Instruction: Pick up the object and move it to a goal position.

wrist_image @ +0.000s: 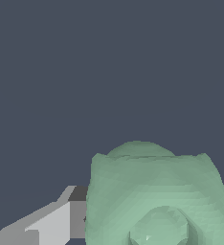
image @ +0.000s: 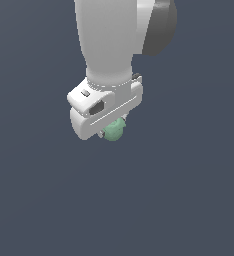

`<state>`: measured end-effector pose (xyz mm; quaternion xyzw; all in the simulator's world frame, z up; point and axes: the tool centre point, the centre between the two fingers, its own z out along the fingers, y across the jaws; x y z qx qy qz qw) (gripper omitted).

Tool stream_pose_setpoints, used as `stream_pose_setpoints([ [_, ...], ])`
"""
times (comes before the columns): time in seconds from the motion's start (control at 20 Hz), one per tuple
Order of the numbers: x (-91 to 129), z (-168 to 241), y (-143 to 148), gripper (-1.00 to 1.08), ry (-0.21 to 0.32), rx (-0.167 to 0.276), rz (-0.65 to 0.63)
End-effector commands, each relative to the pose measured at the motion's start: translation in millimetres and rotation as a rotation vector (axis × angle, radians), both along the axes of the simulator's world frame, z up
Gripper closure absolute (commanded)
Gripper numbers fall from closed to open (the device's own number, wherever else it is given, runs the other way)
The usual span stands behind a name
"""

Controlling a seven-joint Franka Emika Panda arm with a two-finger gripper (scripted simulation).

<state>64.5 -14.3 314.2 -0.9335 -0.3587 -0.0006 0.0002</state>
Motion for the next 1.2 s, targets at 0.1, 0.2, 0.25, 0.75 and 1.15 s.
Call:
stream_pose_setpoints([
  [0.1,13.3,22.3,4.4,1.08,0.001,0.000,0.000],
  [0.2,18.7,31.1,6.1,1.08,0.001,0.000,0.000],
  [0.25,21.2,35.2,6.9,1.08,0.001,0.000,0.000],
  [0.75,38.7,61.9,11.9,1.08,0.001,0.000,-0.001],
  [1.15,43.5,68.6,13.1,1.08,0.001,0.000,-0.001],
])
